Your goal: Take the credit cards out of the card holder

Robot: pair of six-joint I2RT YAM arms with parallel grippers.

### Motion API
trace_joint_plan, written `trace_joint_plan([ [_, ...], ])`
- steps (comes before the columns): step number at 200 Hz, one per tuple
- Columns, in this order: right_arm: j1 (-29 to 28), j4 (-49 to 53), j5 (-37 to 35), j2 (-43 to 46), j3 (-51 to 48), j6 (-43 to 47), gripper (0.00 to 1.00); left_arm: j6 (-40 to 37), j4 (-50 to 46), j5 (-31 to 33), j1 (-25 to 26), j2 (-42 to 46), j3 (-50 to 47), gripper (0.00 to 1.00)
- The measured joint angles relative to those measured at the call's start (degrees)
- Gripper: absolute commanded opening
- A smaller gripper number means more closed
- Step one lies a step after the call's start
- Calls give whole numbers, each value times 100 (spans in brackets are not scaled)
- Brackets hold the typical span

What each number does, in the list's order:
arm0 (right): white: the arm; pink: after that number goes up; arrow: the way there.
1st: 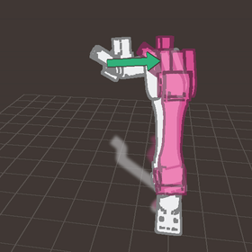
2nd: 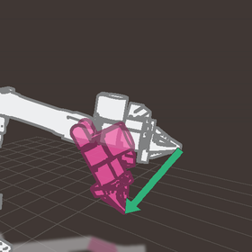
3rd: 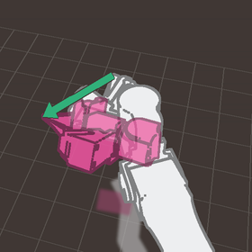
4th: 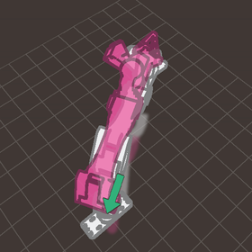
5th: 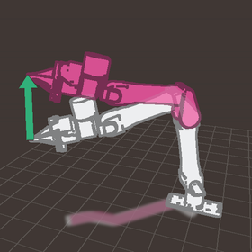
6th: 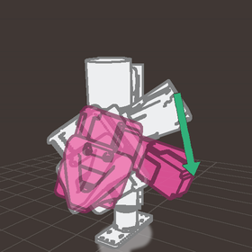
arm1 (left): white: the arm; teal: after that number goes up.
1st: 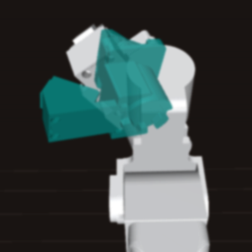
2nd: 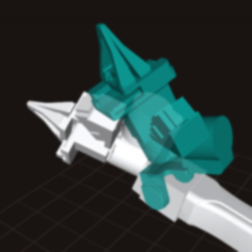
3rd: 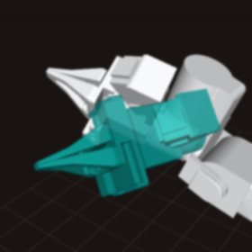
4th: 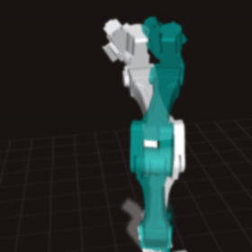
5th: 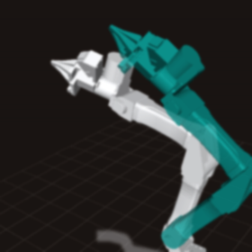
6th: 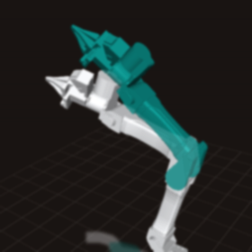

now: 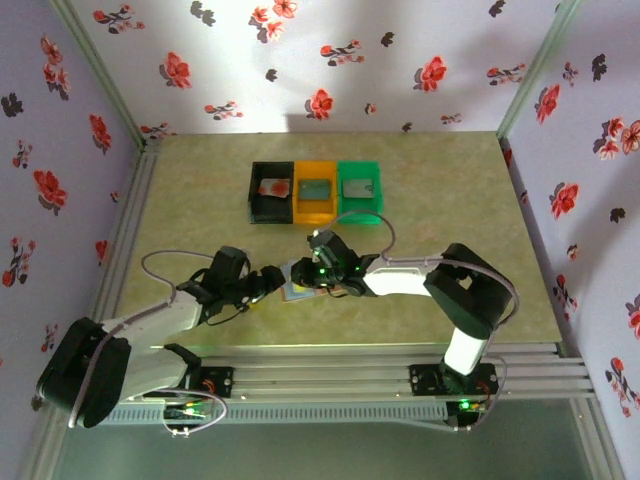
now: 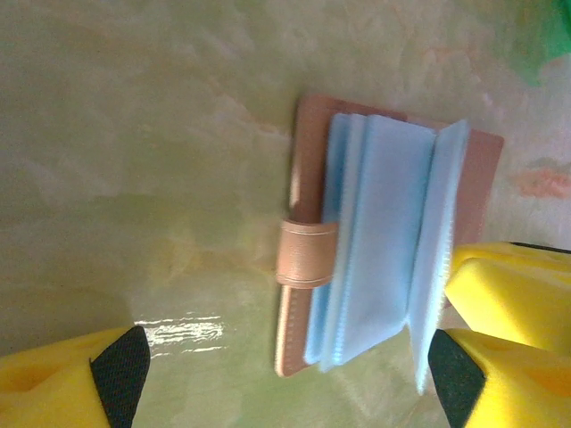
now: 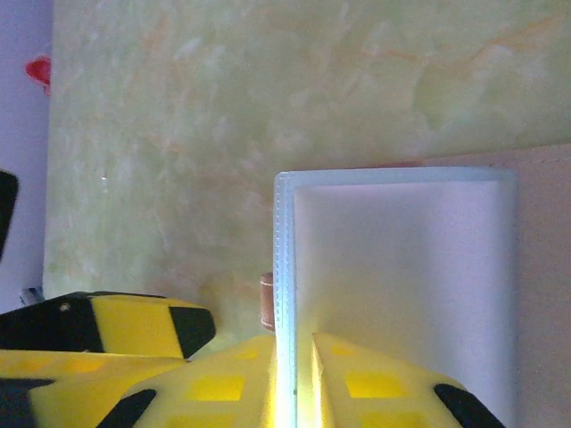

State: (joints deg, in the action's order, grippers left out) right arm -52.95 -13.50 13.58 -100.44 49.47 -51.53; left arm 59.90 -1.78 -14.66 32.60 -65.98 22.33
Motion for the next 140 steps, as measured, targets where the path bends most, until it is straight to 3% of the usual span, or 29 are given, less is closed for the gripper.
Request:
trace_joint_plan([
  [140,7,841,-634,271,-2,396,22,-2,-197,-109,-50,-372,210,86],
])
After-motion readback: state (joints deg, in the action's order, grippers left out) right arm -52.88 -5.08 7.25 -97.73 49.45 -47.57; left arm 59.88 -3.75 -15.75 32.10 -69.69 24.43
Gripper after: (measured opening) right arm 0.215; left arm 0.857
